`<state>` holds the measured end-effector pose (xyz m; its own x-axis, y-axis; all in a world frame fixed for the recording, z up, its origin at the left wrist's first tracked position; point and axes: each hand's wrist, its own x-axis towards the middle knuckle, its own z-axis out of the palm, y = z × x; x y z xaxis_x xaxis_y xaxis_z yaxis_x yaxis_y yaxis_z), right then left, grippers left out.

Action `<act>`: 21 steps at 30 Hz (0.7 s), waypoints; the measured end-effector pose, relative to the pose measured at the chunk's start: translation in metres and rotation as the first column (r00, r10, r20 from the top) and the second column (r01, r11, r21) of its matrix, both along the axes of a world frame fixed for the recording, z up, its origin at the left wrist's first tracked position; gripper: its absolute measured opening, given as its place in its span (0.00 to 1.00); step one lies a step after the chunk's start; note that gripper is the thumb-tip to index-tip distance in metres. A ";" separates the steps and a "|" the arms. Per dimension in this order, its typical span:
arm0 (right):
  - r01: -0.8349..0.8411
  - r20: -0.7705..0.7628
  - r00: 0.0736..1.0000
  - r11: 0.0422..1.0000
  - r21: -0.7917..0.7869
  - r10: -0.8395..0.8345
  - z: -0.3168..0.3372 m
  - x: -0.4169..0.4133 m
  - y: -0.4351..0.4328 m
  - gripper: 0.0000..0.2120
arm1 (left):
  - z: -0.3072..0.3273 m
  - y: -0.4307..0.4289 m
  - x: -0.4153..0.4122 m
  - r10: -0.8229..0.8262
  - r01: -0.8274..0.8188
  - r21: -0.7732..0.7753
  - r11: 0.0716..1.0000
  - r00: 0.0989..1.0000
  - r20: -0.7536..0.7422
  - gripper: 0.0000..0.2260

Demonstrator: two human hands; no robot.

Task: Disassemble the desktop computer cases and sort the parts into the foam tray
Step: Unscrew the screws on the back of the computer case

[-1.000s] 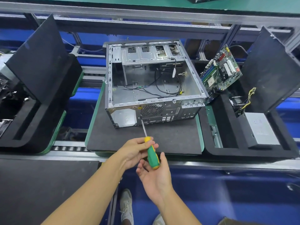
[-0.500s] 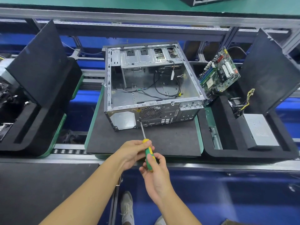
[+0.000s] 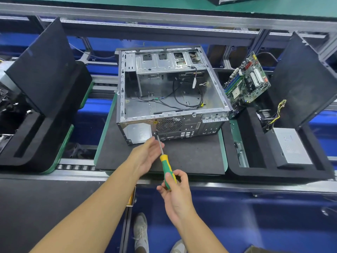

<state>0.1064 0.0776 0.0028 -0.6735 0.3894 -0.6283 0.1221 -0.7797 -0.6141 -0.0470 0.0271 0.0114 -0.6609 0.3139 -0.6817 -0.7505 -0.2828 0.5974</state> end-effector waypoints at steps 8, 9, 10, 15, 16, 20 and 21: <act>-0.039 0.011 0.999 0.995 0.092 0.038 -0.005 0.003 0.001 0.09 | -0.001 0.023 -0.015 0.099 -0.098 -0.018 0.995 0.993 0.066 0.03; -0.045 0.007 0.999 0.992 0.118 0.044 -0.005 0.003 0.002 0.09 | -0.001 0.023 -0.016 0.104 -0.103 -0.015 0.995 0.993 0.059 0.03; -0.061 0.011 0.998 0.985 0.160 0.060 -0.005 0.004 0.003 0.10 | -0.001 0.024 -0.017 0.102 -0.102 -0.014 0.995 0.993 0.052 0.03; -0.160 0.107 0.986 0.906 0.392 0.128 -0.001 0.011 0.007 0.16 | 0.002 0.031 -0.012 0.049 -0.050 0.047 0.998 0.999 0.016 0.06; -0.168 0.099 0.985 0.899 0.404 0.140 0.000 0.013 0.008 0.15 | 0.001 0.032 -0.010 0.058 -0.060 0.082 0.995 0.998 0.026 0.06; -0.255 0.067 0.965 0.849 0.462 0.253 0.007 0.030 0.021 0.08 | -0.004 0.030 -0.004 0.194 -0.211 0.169 0.963 0.974 0.115 0.09; -0.252 0.041 0.964 0.855 0.453 0.262 0.009 0.037 0.027 0.08 | -0.007 0.028 -0.003 0.226 -0.246 0.162 0.956 0.965 0.132 0.09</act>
